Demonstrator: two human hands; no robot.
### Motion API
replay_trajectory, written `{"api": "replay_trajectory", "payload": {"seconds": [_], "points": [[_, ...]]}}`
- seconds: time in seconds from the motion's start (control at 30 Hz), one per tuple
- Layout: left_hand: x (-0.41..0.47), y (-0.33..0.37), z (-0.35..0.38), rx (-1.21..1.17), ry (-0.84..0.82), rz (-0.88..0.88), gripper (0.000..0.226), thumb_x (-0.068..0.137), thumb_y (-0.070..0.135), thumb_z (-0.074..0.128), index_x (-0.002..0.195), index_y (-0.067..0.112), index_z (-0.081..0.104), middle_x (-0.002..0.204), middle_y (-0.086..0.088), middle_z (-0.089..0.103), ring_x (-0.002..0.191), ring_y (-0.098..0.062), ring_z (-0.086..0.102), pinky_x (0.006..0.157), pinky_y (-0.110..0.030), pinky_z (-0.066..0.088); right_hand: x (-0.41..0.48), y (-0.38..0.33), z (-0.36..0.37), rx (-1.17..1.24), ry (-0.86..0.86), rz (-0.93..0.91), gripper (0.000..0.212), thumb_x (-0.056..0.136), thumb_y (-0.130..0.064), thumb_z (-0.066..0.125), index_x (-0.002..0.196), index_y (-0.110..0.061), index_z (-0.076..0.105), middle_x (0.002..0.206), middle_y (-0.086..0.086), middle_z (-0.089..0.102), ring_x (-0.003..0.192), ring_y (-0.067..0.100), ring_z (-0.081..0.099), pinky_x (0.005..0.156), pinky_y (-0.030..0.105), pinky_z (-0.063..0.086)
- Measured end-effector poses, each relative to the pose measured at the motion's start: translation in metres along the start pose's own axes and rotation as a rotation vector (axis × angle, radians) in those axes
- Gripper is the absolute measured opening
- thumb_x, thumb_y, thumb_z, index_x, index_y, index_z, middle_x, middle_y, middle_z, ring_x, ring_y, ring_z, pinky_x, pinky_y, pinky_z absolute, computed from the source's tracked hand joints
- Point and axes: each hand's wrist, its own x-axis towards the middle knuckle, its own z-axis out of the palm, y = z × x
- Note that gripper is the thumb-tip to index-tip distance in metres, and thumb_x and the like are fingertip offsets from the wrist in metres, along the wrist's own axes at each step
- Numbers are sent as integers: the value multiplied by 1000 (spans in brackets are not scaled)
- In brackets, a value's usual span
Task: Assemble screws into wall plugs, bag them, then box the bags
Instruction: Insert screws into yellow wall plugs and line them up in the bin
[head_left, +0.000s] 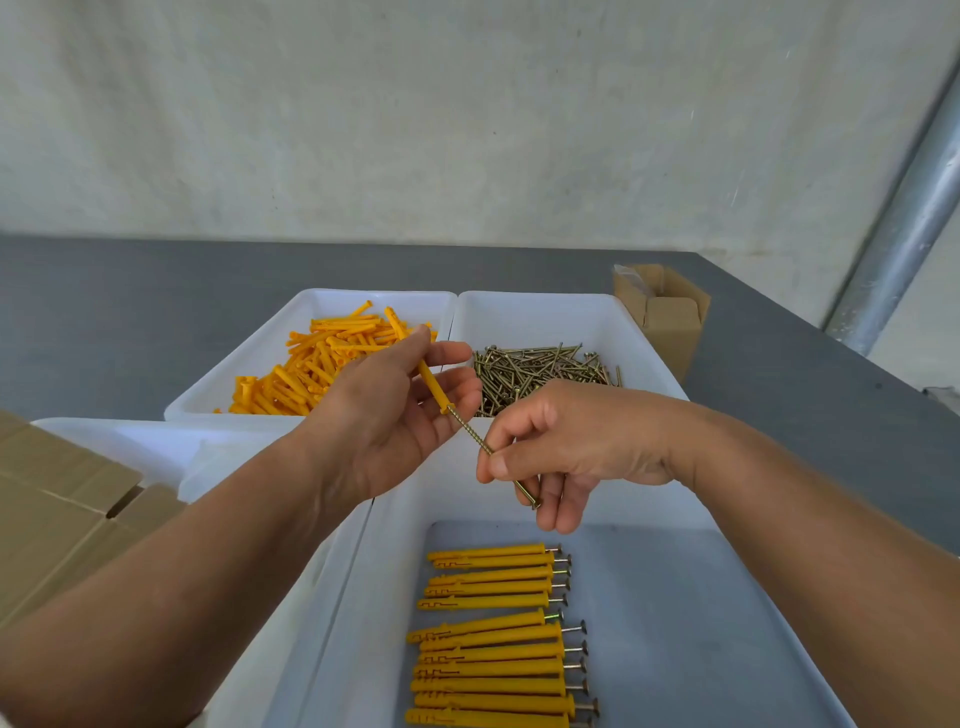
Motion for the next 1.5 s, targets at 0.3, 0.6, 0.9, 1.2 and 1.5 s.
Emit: {"api": "replay_trajectory", "payload": {"seconds": [0.3, 0.6, 0.9, 1.2, 1.5], "points": [[2, 1, -2, 13, 18, 35, 46, 101, 38, 46, 89, 4, 74, 74, -14, 68, 67, -23, 69, 61, -31, 58, 1, 1, 0, -8, 10, 15, 16, 98, -20, 59, 109, -14, 69, 75, 12, 60, 64, 23, 70, 58, 28, 59], [0, -5, -2, 152, -85, 51, 42, 100, 38, 48, 93, 10, 78, 89, -15, 66, 74, -24, 67, 66, -31, 58, 4, 3, 0, 39, 91, -7, 18, 96, -22, 62, 108, -11, 69, 71, 10, 59, 63, 22, 71, 59, 30, 60], [-3, -11, -2, 337, -194, 137, 36, 98, 41, 48, 103, 19, 77, 103, -15, 64, 88, -23, 67, 82, -32, 58, 3, 2, -2, 143, 133, -79, 12, 94, -16, 64, 104, -10, 68, 82, 12, 62, 69, 21, 72, 63, 27, 59], [0, -5, -1, 457, -90, 244, 46, 95, 50, 48, 83, 19, 79, 90, -6, 71, 91, -23, 69, 83, -34, 56, 2, 4, -4, 87, 157, -32, 17, 93, -19, 66, 102, -4, 68, 83, 12, 63, 71, 21, 72, 65, 28, 59], [21, 5, -39, 1188, 356, 654, 55, 100, 47, 37, 84, 8, 72, 73, 5, 65, 70, -3, 56, 63, -15, 39, 5, 4, 10, -533, 136, 150, 16, 94, -28, 64, 104, -18, 71, 84, 3, 76, 70, 10, 73, 72, 20, 55]]}}
